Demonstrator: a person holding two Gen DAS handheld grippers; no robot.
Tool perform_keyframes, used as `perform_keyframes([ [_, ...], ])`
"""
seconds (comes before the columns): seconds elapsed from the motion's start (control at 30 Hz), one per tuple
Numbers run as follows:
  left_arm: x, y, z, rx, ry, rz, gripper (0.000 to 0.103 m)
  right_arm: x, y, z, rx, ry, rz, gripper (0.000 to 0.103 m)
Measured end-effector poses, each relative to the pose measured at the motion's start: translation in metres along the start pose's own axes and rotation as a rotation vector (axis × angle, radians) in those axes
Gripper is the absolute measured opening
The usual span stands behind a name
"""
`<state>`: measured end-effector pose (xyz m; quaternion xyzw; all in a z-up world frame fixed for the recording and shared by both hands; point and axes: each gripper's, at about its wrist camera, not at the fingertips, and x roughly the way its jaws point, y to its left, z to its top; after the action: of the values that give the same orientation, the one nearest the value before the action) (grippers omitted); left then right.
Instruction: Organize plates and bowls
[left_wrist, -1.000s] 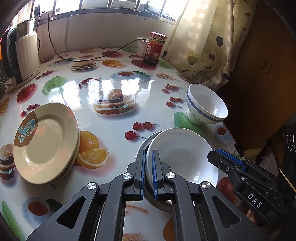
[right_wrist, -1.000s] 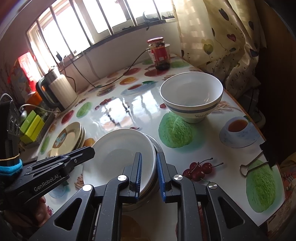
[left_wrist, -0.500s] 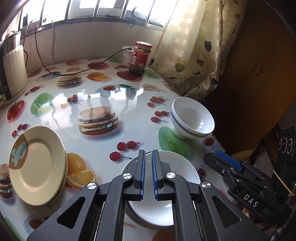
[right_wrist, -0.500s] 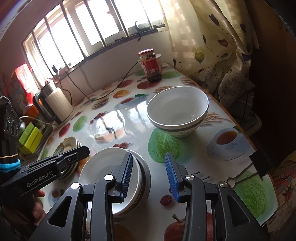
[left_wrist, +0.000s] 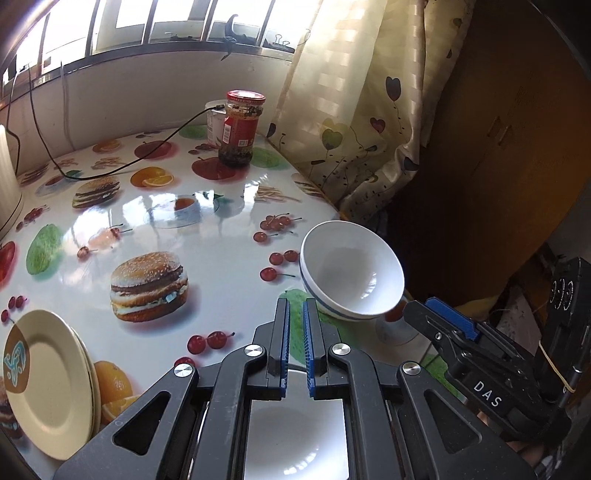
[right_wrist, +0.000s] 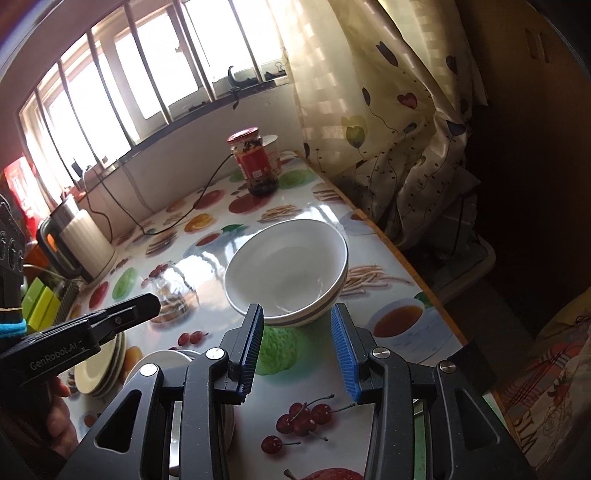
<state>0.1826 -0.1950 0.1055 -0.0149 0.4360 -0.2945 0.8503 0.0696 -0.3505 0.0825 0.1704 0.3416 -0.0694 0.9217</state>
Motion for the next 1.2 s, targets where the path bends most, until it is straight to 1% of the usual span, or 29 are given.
perform_keyframes([
  [0.13,0.012,-0.004,0.008,-0.006,0.02,-0.005,0.007,0.005,-0.007,0.007,0.005,0.0,-0.011,0.038],
  [0.23,0.019,-0.009,0.014,0.004,0.026,-0.001,0.007,0.01,-0.012,0.011,0.003,0.002,-0.02,0.038],
  [0.4,0.03,-0.017,0.023,0.024,0.03,-0.015,0.007,0.021,-0.02,0.018,0.014,0.01,-0.029,0.038],
  [0.5,0.042,-0.016,0.028,0.005,0.058,-0.023,0.007,0.026,-0.023,0.021,0.019,0.016,-0.031,0.038],
  [0.93,0.065,-0.018,0.035,0.009,0.088,0.015,0.007,0.045,-0.031,0.031,0.0,0.028,-0.048,0.038],
  [1.2,0.069,-0.019,0.038,0.017,0.079,0.041,0.007,0.053,-0.032,0.034,-0.015,0.033,-0.05,0.038],
])
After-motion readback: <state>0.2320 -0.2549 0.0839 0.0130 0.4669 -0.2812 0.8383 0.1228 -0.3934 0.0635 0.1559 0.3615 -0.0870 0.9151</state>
